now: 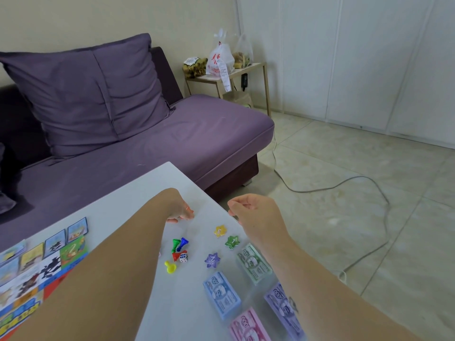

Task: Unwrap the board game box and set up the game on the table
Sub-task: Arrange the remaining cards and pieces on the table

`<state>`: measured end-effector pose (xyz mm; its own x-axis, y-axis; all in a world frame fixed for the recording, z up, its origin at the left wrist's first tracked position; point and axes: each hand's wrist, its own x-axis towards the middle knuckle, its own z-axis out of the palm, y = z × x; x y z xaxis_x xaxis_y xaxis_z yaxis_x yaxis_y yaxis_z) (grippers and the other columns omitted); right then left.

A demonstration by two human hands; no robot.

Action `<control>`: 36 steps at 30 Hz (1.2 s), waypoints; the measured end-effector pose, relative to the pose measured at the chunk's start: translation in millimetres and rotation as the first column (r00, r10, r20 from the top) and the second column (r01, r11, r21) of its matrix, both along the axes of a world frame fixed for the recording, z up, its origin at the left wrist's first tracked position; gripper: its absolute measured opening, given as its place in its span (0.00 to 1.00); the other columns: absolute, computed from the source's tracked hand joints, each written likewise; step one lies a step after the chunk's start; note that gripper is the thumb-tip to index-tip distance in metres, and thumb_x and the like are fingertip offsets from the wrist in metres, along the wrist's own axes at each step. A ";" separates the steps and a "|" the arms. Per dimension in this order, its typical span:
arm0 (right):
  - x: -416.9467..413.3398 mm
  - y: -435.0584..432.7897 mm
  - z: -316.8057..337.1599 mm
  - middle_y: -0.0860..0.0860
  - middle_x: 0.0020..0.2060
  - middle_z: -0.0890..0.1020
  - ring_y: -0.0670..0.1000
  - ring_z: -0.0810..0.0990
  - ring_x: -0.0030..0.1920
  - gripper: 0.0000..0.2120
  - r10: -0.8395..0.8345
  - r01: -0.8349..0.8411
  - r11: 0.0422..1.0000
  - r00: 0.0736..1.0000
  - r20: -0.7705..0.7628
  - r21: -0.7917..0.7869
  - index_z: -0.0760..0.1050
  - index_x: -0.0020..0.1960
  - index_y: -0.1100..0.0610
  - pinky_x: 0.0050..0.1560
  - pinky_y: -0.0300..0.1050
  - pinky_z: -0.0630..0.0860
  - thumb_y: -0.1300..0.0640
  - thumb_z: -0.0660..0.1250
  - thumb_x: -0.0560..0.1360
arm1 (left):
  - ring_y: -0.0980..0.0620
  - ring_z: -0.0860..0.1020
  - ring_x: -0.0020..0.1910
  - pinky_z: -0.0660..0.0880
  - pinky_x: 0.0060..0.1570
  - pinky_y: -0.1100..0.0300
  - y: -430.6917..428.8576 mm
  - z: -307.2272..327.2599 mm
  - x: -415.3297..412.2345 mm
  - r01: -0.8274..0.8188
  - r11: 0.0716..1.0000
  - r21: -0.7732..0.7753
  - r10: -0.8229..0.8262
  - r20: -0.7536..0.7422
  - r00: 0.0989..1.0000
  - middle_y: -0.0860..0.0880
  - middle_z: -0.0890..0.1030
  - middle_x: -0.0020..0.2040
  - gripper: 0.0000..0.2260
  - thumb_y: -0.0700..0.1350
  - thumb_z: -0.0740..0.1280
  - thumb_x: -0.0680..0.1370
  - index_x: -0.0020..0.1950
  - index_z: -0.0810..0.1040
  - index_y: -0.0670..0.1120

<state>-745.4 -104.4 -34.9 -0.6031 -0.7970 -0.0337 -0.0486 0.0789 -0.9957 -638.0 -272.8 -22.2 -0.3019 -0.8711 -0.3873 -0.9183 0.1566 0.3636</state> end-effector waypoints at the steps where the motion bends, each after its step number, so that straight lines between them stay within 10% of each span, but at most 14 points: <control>1: 0.5 0.1 0.0 0.45 0.34 0.82 0.42 0.77 0.37 0.11 0.002 -0.002 1.000 1.000 0.003 0.000 0.78 0.34 0.49 0.46 0.37 0.75 0.60 0.66 0.74 | 0.49 0.77 0.51 0.74 0.39 0.68 0.4 0.3 0.3 -0.002 1.000 0.000 0.002 -0.005 1.000 0.43 0.78 0.56 0.15 0.41 0.71 0.74 0.60 0.77 0.39; 13: 9.5 -3.0 8.8 0.46 0.36 0.82 0.43 0.75 0.33 0.08 0.044 -0.044 0.999 0.999 0.023 -0.007 0.79 0.38 0.51 0.34 0.31 0.72 0.58 0.65 0.75 | 0.51 0.78 0.44 0.77 0.48 0.62 13.7 4.5 5.1 0.004 1.000 0.020 0.001 -0.223 0.975 0.45 0.79 0.47 0.05 0.39 0.70 0.74 0.49 0.79 0.41; 20: 47.1 8.1 26.6 0.44 0.50 0.76 0.46 0.77 0.42 0.22 0.358 -0.346 0.934 0.895 -0.265 0.093 0.73 0.63 0.46 0.36 0.34 0.72 0.58 0.72 0.71 | 0.57 0.79 0.38 0.76 0.36 0.67 73.3 36.0 58.2 -0.022 0.910 0.414 0.318 -0.664 0.677 0.49 0.81 0.42 0.08 0.39 0.70 0.74 0.53 0.78 0.44; 31: 145.7 60.1 46.7 0.43 0.32 0.78 0.38 0.74 0.32 0.12 0.463 -0.562 0.827 0.659 -0.593 0.021 0.82 0.49 0.51 0.35 0.30 0.69 0.60 0.75 0.67 | 0.59 0.76 0.29 0.74 0.32 0.69 181.9 63.5 176.9 0.026 0.829 0.559 0.442 -0.682 0.582 0.51 0.82 0.36 0.05 0.37 0.67 0.76 0.47 0.80 0.46; 36: 174.5 75.4 46.7 0.40 0.32 0.73 0.34 0.73 0.35 0.11 0.472 -0.615 0.789 0.598 -0.648 0.008 0.83 0.47 0.54 0.37 0.29 0.68 0.62 0.75 0.65 | 0.55 0.80 0.35 0.79 0.37 0.65 216.3 51.5 205.8 0.012 0.719 0.694 0.646 -0.675 0.357 0.48 0.82 0.38 0.05 0.37 0.64 0.77 0.47 0.80 0.42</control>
